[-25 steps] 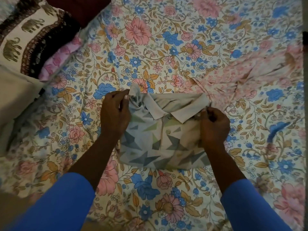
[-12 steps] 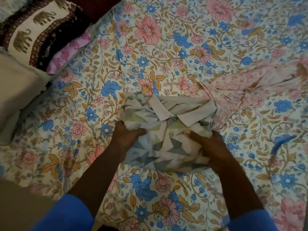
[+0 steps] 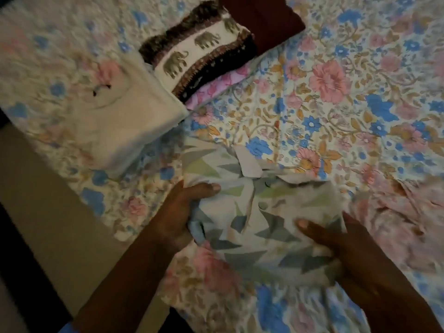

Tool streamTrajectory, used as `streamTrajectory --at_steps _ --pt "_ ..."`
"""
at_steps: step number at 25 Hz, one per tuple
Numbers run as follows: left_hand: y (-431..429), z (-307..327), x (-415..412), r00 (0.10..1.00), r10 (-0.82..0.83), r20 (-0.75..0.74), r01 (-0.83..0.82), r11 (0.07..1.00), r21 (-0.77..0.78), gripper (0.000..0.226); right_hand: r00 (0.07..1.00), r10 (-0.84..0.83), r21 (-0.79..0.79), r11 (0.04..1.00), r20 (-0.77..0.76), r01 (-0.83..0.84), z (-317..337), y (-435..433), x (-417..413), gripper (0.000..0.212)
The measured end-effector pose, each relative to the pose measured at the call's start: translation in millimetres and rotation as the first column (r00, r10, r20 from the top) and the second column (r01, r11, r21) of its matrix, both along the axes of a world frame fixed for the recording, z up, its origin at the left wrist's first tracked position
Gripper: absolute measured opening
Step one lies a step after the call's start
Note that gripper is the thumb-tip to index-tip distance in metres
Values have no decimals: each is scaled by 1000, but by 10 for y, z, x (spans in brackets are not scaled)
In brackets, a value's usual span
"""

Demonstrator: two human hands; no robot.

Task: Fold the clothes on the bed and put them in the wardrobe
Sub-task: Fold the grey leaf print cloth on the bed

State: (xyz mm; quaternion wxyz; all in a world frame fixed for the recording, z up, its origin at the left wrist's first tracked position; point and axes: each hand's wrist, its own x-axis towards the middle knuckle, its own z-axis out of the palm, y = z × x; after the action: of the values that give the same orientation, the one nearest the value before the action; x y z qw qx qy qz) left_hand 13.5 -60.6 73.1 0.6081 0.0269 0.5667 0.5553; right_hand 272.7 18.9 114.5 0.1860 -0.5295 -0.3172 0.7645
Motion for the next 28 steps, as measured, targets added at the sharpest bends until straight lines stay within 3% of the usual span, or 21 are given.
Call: streamTrajectory --at_steps 3,7,9,12,15,16,17,19,20,22,24,26,28 --pt "-130 343 -898 965 205 -165 -183 973 143 49 992 117 189 976 -54 -105 118 371 -1041 56" --pt "-223 492 -2203 873 425 -239 -353 889 290 55 964 246 415 891 -98 -185 288 954 -2579 47" --pt "-187 220 -2634 875 410 -259 -380 911 158 70 977 213 469 866 -31 -174 154 1215 -3208 40" --pt "-175 -339 -2902 884 284 -371 -363 917 -164 52 976 151 362 911 159 -200 -404 1385 -3762 52" --pt "-210 -492 -2892 812 130 -569 -379 859 -345 84 972 37 323 940 233 -113 -812 1313 -3815 50" --pt "-225 -418 -2802 713 -1 -701 -389 831 -396 97 975 0 370 925 224 -85 -859 1251 -3750 41" --pt "-219 -293 -2628 553 -132 -823 -411 816 -407 101 972 -43 414 909 230 -58 -856 1171 -3596 36" --pt "-197 3 -2211 158 -207 -966 -381 889 -253 90 944 -136 470 882 300 -22 -849 980 -3245 34" --pt "-107 102 -1907 40 -185 -982 -237 953 -189 83 912 -223 500 866 345 22 -871 903 -2965 34" --pt "138 0 -1147 14 -150 -989 184 972 -145 74 823 -378 566 820 423 85 -913 761 -2180 33" --pt "427 -282 -592 -57 -194 -979 533 823 -194 67 701 -470 626 778 536 43 -967 588 -1495 36" --pt "745 -686 110 -216 -210 -953 735 608 -301 65 421 -547 640 760 724 -113 -1048 447 -575 49" --pt "990 -1025 641 -352 -214 -911 770 488 -412 66 130 -507 523 827 852 -208 -1049 341 304 73"
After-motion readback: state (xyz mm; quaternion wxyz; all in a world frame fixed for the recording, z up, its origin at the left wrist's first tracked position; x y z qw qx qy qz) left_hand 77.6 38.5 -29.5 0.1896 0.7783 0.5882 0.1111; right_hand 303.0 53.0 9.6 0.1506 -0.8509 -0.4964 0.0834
